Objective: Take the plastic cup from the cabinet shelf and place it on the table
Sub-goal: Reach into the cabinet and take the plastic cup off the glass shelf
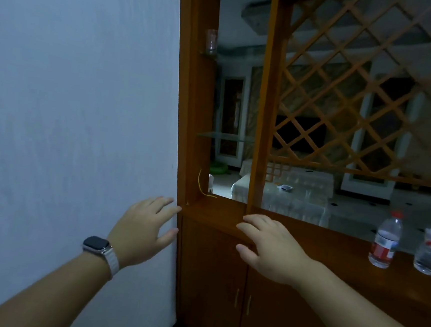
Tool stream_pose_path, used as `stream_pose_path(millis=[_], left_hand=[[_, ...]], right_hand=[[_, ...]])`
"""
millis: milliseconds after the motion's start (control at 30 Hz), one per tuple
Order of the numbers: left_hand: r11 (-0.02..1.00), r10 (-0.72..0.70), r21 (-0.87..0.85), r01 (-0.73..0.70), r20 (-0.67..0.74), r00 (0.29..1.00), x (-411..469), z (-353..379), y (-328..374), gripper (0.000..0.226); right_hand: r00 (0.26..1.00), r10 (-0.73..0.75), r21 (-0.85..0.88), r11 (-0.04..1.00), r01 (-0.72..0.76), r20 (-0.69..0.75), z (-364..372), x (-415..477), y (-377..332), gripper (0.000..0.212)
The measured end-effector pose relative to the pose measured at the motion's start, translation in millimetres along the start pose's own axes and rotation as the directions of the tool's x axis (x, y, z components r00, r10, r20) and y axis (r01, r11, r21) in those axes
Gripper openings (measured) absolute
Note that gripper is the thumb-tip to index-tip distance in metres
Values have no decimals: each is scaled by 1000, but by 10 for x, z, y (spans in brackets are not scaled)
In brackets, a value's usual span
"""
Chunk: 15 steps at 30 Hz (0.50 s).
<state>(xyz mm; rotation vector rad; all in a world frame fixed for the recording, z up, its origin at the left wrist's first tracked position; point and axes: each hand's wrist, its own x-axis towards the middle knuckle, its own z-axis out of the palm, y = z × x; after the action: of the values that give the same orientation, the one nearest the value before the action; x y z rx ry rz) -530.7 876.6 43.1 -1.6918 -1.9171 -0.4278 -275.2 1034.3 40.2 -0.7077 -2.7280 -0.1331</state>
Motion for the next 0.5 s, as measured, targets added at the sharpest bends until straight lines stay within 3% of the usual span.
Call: stream_pose_path(millis=[300,500], left_hand=[[995,-80,-63,80,1,997,1323,870,-67,54],[994,-106,5,106,-24,994,1916,994,-367,55]], right_hand=[[1000,-26,21,999,26,-3,150,1220,1176,57],[995,-84,-16,996,83,-60,135,1837,1545,55]])
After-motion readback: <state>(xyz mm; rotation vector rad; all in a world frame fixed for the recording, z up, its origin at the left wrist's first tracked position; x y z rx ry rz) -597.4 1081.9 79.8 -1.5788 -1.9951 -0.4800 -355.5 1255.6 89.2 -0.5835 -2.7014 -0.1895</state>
